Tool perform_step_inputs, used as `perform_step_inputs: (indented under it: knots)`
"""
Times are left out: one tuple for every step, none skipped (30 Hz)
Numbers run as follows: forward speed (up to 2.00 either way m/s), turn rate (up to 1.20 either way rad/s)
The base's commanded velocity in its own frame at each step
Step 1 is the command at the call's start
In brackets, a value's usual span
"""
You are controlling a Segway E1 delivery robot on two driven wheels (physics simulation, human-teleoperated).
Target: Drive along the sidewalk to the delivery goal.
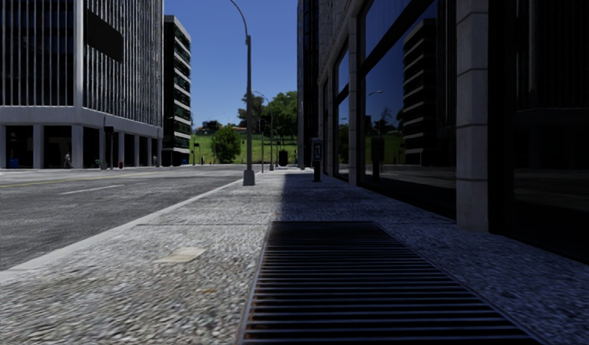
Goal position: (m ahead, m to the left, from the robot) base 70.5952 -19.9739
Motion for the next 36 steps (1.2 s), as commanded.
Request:
perform_step_inputs:
  knots:
    - [2.00,0.00]
    - [2.00,0.00]
    - [2.00,0.00]
    - [2.00,0.00]
    - [2.00,0.00]
    - [2.00,0.00]
    - [2.00,0.00]
    - [2.00,0.00]
    - [2.00,0.00]
    - [2.00,0.00]
    - [2.00,0.00]
    - [2.00,0.00]
    - [2.00,0.00]
    - [2.00,0.00]
    - [2.00,0.00]
    - [2.00,0.00]
    - [2.00,0.00]
    - [2.00,0.00]
    - [2.00,0.00]
    - [2.00,0.00]
    - [2.00,0.00]
    - [2.00,0.00]
    - [2.00,0.00]
    - [2.00,0.00]
    - [2.00,0.00]
    - [2.00,0.00]
    - [2.00,0.00]
    - [2.00,0.00]
    - [2.00,0.00]
    - [2.00,0.00]
    - [2.00,0.00]
    - [2.00,0.00]
    - [2.00,0.00]
    - [2.00,0.00]
    - [2.00,0.00]
    - [2.00,0.00]
